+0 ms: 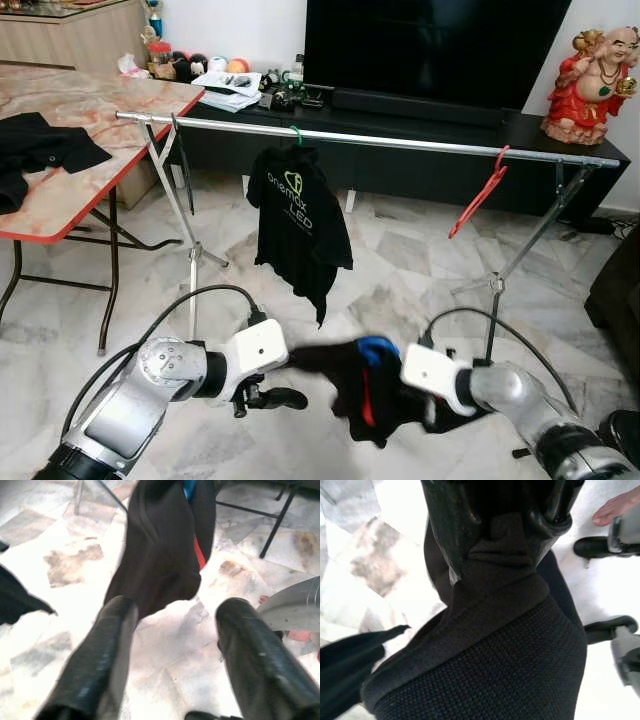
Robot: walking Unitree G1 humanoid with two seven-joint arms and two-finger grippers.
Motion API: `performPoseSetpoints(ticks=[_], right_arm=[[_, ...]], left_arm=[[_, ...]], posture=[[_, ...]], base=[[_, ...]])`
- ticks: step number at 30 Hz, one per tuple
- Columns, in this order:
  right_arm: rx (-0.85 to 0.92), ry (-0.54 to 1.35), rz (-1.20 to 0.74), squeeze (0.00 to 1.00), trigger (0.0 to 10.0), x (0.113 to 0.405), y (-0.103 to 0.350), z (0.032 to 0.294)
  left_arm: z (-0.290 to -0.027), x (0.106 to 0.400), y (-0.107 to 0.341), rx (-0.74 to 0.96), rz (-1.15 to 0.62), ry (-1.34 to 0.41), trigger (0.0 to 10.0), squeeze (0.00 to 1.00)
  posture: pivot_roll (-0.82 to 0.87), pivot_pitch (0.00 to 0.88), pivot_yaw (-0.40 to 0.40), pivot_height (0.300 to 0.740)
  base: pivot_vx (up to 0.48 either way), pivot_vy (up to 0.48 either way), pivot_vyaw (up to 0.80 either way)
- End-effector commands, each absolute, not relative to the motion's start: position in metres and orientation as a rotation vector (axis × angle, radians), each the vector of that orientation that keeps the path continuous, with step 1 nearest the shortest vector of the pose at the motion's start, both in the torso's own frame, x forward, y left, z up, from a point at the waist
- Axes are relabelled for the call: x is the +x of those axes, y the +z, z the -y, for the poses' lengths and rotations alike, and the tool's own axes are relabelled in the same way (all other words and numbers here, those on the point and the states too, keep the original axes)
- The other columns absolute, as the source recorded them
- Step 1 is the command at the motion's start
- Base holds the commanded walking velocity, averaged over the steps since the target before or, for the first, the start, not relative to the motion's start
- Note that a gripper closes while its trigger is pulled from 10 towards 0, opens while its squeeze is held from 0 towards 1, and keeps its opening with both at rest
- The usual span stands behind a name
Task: Hang hanger
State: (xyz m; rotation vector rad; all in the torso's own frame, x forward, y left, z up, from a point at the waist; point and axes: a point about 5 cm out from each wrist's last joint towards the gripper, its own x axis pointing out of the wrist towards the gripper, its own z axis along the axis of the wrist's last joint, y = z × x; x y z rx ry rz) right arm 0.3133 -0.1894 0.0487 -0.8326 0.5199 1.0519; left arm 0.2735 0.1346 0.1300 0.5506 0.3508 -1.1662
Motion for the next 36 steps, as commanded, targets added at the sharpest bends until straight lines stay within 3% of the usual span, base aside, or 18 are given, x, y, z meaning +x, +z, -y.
performPoseSetpoints(ticks=[1, 5, 6, 7, 18, 29, 30, 31, 32, 33, 34, 36], right_arm=[[-0.831, 1.094, -0.479, 0.00, 0.0, 0.315, 0.056, 0.187], [-0.820, 1.113, -0.434, 0.00, 0.0, 0.318, 0.061, 0.182], [-0.814, 1.115, -0.422, 0.00, 0.0, 0.319, 0.062, 0.179], [-0.808, 1.132, -0.405, 0.00, 0.0, 0.320, 0.064, 0.176], [-0.719, 1.298, -0.307, 0.00, 0.0, 0.313, 0.070, 0.154], [-0.682, 1.372, -0.251, 0.00, 0.0, 0.313, 0.080, 0.149], [-0.678, 1.376, -0.249, 0.00, 0.0, 0.313, 0.080, 0.148], [-0.677, 1.378, -0.249, 0.00, 0.0, 0.313, 0.080, 0.148], [-0.676, 1.380, -0.247, 0.00, 0.0, 0.313, 0.081, 0.148], [-0.674, 1.378, -0.245, 0.00, 0.0, 0.313, 0.081, 0.147], [-0.673, 1.377, -0.244, 0.00, 0.0, 0.313, 0.081, 0.147], [-0.667, 1.379, -0.240, 0.00, 0.0, 0.313, 0.081, 0.145]], left_arm=[[-0.132, 0.275, 0.132, 0.579, -0.337, -1.163, 10.0, 1.00], [-0.132, 0.277, 0.125, 0.579, -0.354, -1.159, 10.0, 1.00], [-0.131, 0.277, 0.124, 0.575, -0.360, -1.163, 10.0, 0.73], [-0.130, 0.278, 0.123, 0.568, -0.364, -1.174, 10.0, 0.00], [-0.115, 0.280, 0.115, 0.565, -0.372, -1.240, 10.0, 0.00], [-0.112, 0.283, 0.115, 0.578, -0.366, -1.247, 10.0, 0.00], [-0.112, 0.283, 0.114, 0.572, -0.369, -1.254, 6.5, 0.00], [-0.111, 0.283, 0.114, 0.570, -0.370, -1.257, 6.5, 0.00], [-0.111, 0.283, 0.114, 0.568, -0.368, -1.262, 4.9, 0.00], [-0.110, 0.283, 0.115, 0.566, -0.367, -1.262, 1.1, 0.00], [-0.110, 0.283, 0.115, 0.564, -0.367, -1.262, 1.1, 0.00], [-0.109, 0.284, 0.115, 0.564, -0.365, -1.266, 0.0, 0.00]], posture=[[0.14, 0.000, -0.081, 0.740], [0.14, 0.000, -0.080, 0.740], [0.14, 0.000, -0.082, 0.740], [0.14, 0.000, -0.083, 0.740], [0.13, 0.000, -0.076, 0.740], [0.13, 0.000, -0.065, 0.740], [0.13, 0.000, -0.063, 0.740], [0.13, 0.000, -0.063, 0.740], [0.13, 0.000, -0.063, 0.740], [0.13, 0.000, -0.062, 0.740], [0.13, 0.000, -0.061, 0.740], [0.13, 0.000, -0.061, 0.740]], base=[[0.000, 0.000, 0.00], [0.000, 0.000, 0.00], [0.000, 0.000, 0.00], [0.000, 0.000, 0.00], [0.000, 0.000, 0.00], [0.000, 0.000, 0.00], [0.000, 0.000, 0.00], [0.000, 0.000, 0.00], [0.000, 0.000, 0.00], [0.000, 0.000, 0.00], [0.000, 0.000, 0.00], [0.000, 0.000, 0.00]])
